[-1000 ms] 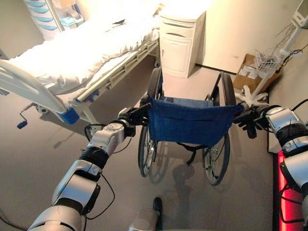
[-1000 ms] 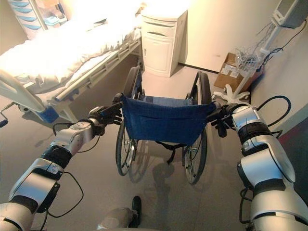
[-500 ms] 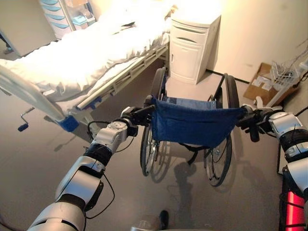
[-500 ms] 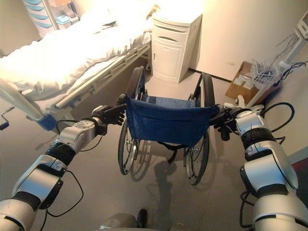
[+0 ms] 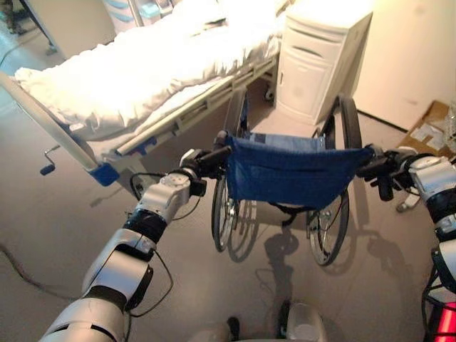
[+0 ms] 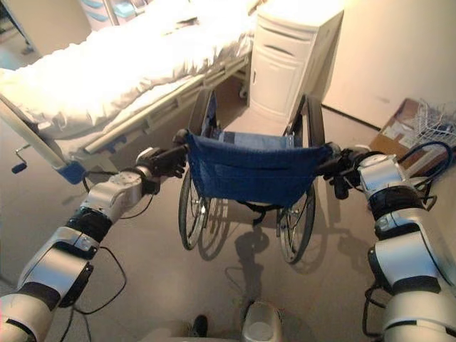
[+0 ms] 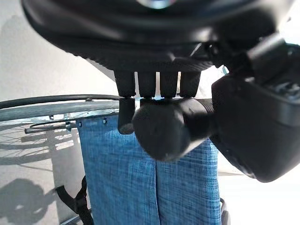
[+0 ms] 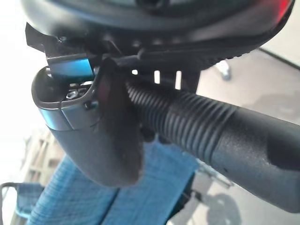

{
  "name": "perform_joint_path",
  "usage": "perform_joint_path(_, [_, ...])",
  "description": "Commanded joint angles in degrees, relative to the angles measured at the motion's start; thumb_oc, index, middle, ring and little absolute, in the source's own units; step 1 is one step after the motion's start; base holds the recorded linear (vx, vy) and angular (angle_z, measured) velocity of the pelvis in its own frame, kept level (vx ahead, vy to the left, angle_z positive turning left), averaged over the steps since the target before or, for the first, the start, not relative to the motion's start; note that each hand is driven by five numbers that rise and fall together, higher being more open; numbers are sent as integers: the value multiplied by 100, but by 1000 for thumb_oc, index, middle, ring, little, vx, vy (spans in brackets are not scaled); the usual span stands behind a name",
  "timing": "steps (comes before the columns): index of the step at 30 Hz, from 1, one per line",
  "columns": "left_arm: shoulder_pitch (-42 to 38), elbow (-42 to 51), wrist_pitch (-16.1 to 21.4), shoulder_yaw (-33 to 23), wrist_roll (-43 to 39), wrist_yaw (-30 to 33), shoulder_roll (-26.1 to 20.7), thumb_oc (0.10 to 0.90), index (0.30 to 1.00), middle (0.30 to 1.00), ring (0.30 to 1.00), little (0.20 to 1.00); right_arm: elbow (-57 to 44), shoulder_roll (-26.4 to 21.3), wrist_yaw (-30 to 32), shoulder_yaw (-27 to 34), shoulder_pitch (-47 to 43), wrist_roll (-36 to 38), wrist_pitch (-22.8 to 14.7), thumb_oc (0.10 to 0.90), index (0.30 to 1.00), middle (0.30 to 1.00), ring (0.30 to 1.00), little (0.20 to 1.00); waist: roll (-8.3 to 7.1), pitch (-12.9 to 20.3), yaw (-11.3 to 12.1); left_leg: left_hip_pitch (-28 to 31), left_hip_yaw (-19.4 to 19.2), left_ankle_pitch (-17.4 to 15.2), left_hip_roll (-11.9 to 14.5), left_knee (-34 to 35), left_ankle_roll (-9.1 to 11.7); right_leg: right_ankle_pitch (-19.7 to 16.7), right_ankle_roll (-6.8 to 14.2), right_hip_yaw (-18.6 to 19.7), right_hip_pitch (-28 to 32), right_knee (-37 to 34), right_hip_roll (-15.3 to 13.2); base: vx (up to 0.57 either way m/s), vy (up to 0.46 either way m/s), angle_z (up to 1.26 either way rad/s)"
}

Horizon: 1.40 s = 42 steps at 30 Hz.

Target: Push the wheelchair next to the bed

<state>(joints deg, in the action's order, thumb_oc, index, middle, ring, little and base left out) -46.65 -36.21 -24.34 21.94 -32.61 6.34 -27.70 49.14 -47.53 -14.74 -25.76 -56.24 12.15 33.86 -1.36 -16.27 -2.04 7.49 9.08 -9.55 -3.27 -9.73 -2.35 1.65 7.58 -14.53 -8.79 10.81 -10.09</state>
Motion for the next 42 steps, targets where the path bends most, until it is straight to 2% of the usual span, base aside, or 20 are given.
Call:
perform_joint_path(1, [116,-610,347,-334,30,810,-863,400,300,300,300,300,-632,409,-544,-735,-436,-379,-1332,400,300,300,300,300,-307,761,383,565,-1241,-271,65,-718,340,-1179,215,-123,63,-619,-187,353,-91,53])
perform_joint_path(2, [121,-608,353,-320,3,846,-856,400,300,300,300,300,-667,402,-559,-770,-450,-384,-1310,400,300,300,300,300,-280,808,351,579,-1261,-50,125,-835,435,-1138,157,-154,98,-615,-142,365,-135,60])
perform_joint_path(3, [134,-552,373,-286,-100,944,-812,400,300,300,300,300,-730,371,-501,-868,-469,-298,-1290,400,300,300,300,300,-226,898,283,507,-1373,538,300,-1332,692,-975,-29,-256,242,-660,-23,260,-113,55])
perform_joint_path(4, [137,-542,386,-280,-102,958,-803,400,300,300,300,300,-743,368,-485,-880,-474,-277,-1280,400,300,300,300,300,-246,916,268,469,-1386,654,299,-1404,724,-958,-55,-273,257,-677,-34,335,-177,78])
perform_joint_path(6, [142,-436,398,-249,-193,1106,-734,400,300,300,300,300,-809,329,-463,-974,-484,-314,-1279,400,300,300,300,300,-264,902,263,-25,-1487,1164,387,-2774,937,-673,-329,-385,521,-669,21,288,-155,47])
perform_joint_path(7, [101,-403,396,-229,-260,1140,-732,400,300,300,300,300,-794,289,-413,-1034,-527,-297,-1319,400,300,300,300,300,-331,817,284,-675,-1537,1301,365,-3881,1013,-494,-489,-370,749,-653,30,219,-101,9])
perform_joint_path(9, [74,-359,382,-236,-304,1137,-741,400,300,300,300,300,-793,246,-404,-1055,-563,-284,-1304,400,300,300,300,300,-346,749,296,-1111,-1615,1233,454,-4216,997,-396,-556,-317,902,-658,85,255,-65,-8])
perform_joint_path(12, [95,-291,384,-305,-244,995,-775,400,300,300,300,300,-847,151,-353,-995,-497,-329,-1281,400,300,300,300,300,-347,607,357,-1525,-1700,968,572,-3712,792,-291,-548,-123,1156,-681,202,355,29,-8])
perform_joint_path(13, [99,-290,404,-335,-242,854,-865,400,300,300,300,300,-794,197,-333,-970,-583,-373,-1188,400,300,300,300,300,-311,536,413,-1461,-1874,988,653,-2396,678,-167,-521,112,1344,-679,372,451,114,-12])
perform_joint_path(14, [71,-306,400,-320,-270,824,-882,400,300,300,300,300,-754,222,-331,-984,-624,-361,-1164,400,300,300,300,300,-296,509,442,-1429,-1904,1062,664,-2011,679,-139,-515,173,1412,-693,424,568,177,-13])
perform_joint_path(16, [43,-343,422,-282,-258,804,-857,400,300,300,300,300,-731,305,-269,-1017,-646,-378,-1097,400,300,300,300,300,-218,501,558,-1582,-1803,1407,682,-826,755,-32,-498,266,1611,-740,586,413,146,-6])
perform_joint_path(19, [250,-226,431,-345,-219,714,-877,400,300,300,300,300,-735,290,-250,-1018,-459,-348,-1194,400,300,300,300,300,-51,492,843,-1916,-1543,2479,956,1052,1048,257,-521,478,2176,-796,872,547,170,-15])
perform_joint_path(21, [377,-122,387,-426,-211,670,-941,400,300,300,300,300,-725,171,-345,-982,-395,-296,-1305,400,300,300,300,300,-62,476,910,-2022,-1542,2576,1006,1157,1070,387,-539,573,2337,-751,896,461,164,-27])
perform_joint_path(26, [570,-181,335,-666,-112,554,-1108,400,300,300,300,300,-491,105,-673,-846,-287,-362,-1743,400,300,300,300,300,-30,591,1025,-1972,-1602,2244,1075,814,953,841,-476,502,2573,-439,748,444,245,-58])
perform_joint_path(29, [304,-390,246,-595,-107,492,-1168,400,300,300,300,300,-550,282,-460,-675,-38,-316,-1737,400,300,300,300,300,-151,664,1101,-1878,-1645,1737,860,236,696,875,-188,279,2587,257,367,469,321,-41])
perform_joint_path(31, [68,-532,217,-425,32,453,-1137,400,300,300,300,300,-768,326,-269,-522,233,-291,-1634,400,300,300,300,300,-290,656,1133,-1769,-1728,1486,534,120,448,86,147,126,2446,1326,-30,359,279,-16])
perform_joint_path(33, [52,-542,216,-411,43,449,-1131,400,300,300,300,300,-793,320,-263,-505,253,-284,-1619,400,300,300,300,300,-279,674,1143,-1770,-1744,1472,531,124,430,-4,161,121,2416,1397,-39,237,188,40])
perform_joint_path(34, [-61,-648,209,-314,48,458,-1118,400,300,300,300,300,-875,322,-338,-408,306,-267,-1554,400,300,300,300,300,-265,677,1119,-1496,-1870,1259,363,155,272,-445,211,3,2199,2306,-274,331,250,23])
perform_joint_path(36, [-107,-720,215,-290,82,490,-1073,400,300,300,300,300,-791,396,-371,-405,263,-297,-1572,400,300,300,300,300,-231,687,1106,-1278,-1927,1143,295,229,197,-579,192,-42,1985,2590,-390,409,232,-6])
perform_joint_path(42, [-201,-801,245,-364,264,528,-986,400,300,300,300,300,-602,788,-298,-412,-152,-284,-1325,400,300,300,300,300,-149,552,945,-518,-2050,836,288,369,234,-323,66,-465,1084,896,-327,278,-7,-63])
